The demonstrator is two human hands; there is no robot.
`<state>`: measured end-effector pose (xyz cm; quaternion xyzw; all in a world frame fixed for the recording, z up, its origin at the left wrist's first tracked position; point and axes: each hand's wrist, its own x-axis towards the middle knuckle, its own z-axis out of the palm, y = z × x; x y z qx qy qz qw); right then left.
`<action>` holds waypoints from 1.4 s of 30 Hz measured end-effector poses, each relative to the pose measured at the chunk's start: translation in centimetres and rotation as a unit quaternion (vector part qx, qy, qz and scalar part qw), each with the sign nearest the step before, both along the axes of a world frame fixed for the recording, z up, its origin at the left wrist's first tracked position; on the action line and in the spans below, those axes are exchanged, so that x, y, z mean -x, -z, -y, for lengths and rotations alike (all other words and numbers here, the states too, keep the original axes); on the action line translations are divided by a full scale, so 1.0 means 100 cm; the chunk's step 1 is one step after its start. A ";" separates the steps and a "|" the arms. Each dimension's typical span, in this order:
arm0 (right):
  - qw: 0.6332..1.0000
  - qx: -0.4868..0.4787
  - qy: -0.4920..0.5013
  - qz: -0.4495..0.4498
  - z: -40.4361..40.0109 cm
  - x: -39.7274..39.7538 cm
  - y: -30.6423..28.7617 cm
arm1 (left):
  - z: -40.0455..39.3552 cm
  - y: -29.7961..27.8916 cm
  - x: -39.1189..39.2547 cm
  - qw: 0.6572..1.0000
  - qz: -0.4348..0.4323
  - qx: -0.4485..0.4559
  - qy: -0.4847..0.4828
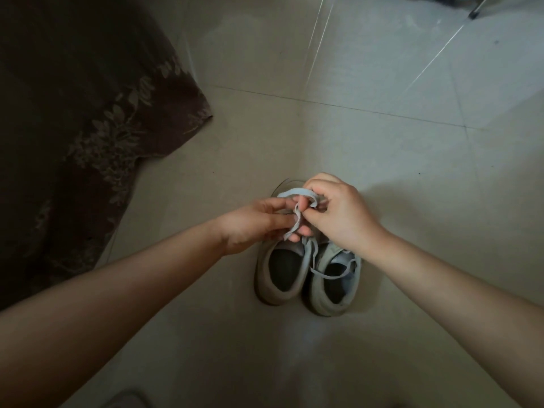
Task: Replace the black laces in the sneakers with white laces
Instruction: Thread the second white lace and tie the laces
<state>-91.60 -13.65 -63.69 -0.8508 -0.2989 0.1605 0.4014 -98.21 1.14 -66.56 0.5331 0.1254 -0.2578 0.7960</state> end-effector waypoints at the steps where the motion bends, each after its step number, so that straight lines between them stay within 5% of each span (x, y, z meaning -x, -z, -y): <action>1: 1.000 -0.007 -0.002 -0.022 0.000 0.000 0.000 | -0.001 0.001 0.000 1.000 0.005 -0.008 0.001; 4: 0.990 -0.032 -0.011 -0.138 0.003 -0.004 -0.002 | -0.002 0.002 0.000 0.994 0.019 -0.098 -0.047; 6: 0.959 -0.068 0.015 -0.275 0.007 -0.008 -0.004 | -0.007 0.006 0.000 0.959 0.100 -0.255 -0.070; 7: 0.942 -0.088 0.033 -0.323 0.008 -0.010 -0.004 | -0.011 0.009 0.001 0.914 0.165 -0.366 -0.063; 10: 0.899 -0.149 0.100 -0.400 0.015 -0.010 -0.001 | -0.026 0.009 0.000 0.701 0.349 -0.620 -0.046; 12: 0.871 -0.175 0.141 -0.436 0.021 -0.011 -0.001 | -0.033 0.004 -0.001 0.656 0.405 -0.636 -0.030; 16: 0.861 -0.083 0.164 -0.475 0.045 -0.015 0.002 | -0.041 0.004 0.009 0.755 0.350 -0.551 -0.063; 20: 0.900 0.184 0.142 -0.368 0.073 -0.017 0.003 | -0.075 0.037 0.026 0.726 0.175 -0.652 -0.132; 23: 0.898 0.305 0.091 -0.305 0.082 -0.021 0.002 | -0.093 0.060 0.037 0.758 0.057 -0.650 -0.013; 25: 0.907 0.381 0.049 -0.175 0.081 -0.020 0.001 | -0.085 0.065 0.040 0.757 0.020 -0.643 0.116; 28: 0.950 0.309 0.036 0.011 0.070 -0.012 0.002 | -0.064 0.055 0.036 0.742 0.101 -0.645 0.149; 32: 0.958 0.259 -0.124 0.001 0.043 0.000 0.007 | -0.034 0.037 0.019 0.774 0.244 -0.576 0.103; 42: 0.951 0.276 -0.087 0.108 0.028 0.037 0.046 | -0.017 0.039 0.013 0.824 0.207 -0.520 0.091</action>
